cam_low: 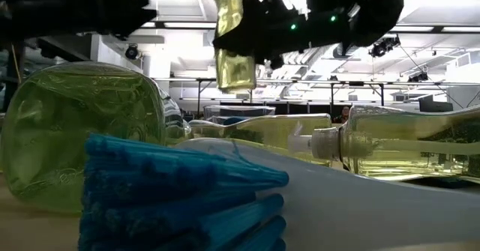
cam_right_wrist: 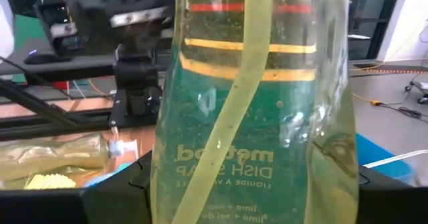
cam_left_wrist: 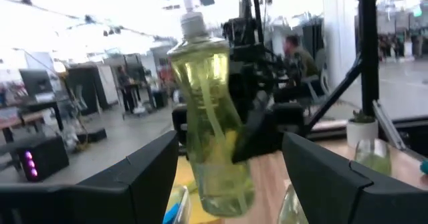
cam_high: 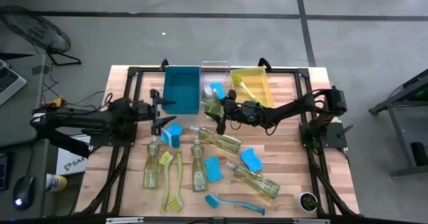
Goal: Pick & Place Kitchen Sink Supplies
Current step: Put the dishwashing liquid into the blue bin
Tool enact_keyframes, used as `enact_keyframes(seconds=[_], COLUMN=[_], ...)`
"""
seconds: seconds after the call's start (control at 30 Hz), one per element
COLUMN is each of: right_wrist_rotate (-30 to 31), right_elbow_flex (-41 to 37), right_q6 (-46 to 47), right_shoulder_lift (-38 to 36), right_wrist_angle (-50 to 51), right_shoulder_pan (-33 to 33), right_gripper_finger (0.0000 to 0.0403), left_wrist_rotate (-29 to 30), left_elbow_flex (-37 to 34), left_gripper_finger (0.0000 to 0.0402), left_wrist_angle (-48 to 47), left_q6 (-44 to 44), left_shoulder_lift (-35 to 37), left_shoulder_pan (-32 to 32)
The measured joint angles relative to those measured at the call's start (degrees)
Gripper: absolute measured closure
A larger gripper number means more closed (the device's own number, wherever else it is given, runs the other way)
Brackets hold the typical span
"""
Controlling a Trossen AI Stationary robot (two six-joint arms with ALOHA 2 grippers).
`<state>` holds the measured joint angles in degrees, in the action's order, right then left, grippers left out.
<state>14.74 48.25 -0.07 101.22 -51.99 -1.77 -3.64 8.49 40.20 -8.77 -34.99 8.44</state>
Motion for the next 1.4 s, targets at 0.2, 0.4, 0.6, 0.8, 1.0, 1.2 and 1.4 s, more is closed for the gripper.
enact_keyframes(seconds=[0.2, 0.4, 0.6, 0.8, 1.0, 1.2, 1.4], right_wrist_rotate=[-1.42, -2.41, -3.25, -6.1, -9.78, -11.18, -12.28], right_elbow_flex=[6.11, 10.47, 10.68, 10.71, 11.47, 13.69, 13.88], right_q6=[-0.45, -1.76, -1.35, -1.11, -0.07, -1.27, -0.58], right_shoulder_lift=[7.17, 9.04, 9.07, 9.04, 9.04, 9.01, 8.99], right_wrist_angle=[-0.24, 2.68, 3.1, 3.37, 3.54, 3.69, 5.05], right_shoulder_pan=[-0.24, -0.35, -0.37, -1.35, -2.46, -2.76, -3.15], right_gripper_finger=[0.0171, 0.0171, 0.0171, 0.0171, 0.0171, 0.0172, 0.0172], left_wrist_rotate=[-15.22, -25.11, -28.19, -31.56, -32.13, -37.53, -37.8], left_elbow_flex=[10.91, 17.46, 17.77, 17.81, 18.03, 22.49, 23.65], left_gripper_finger=[0.0137, 0.0137, 0.0137, 0.0137, 0.0137, 0.0137, 0.0128], left_wrist_angle=[2.27, 2.2, 4.28, 8.26, 9.82, 10.13, 8.92], left_q6=[3.19, 5.18, 6.34, 9.08, 9.3, 12.41, 13.91], left_shoulder_lift=[-18.37, -27.75, -28.19, -27.8, -28.56, -31.47, -32.3], left_shoulder_pan=[10.75, 16.63, 18.13, 18.21, 18.24, 18.3, 18.28])
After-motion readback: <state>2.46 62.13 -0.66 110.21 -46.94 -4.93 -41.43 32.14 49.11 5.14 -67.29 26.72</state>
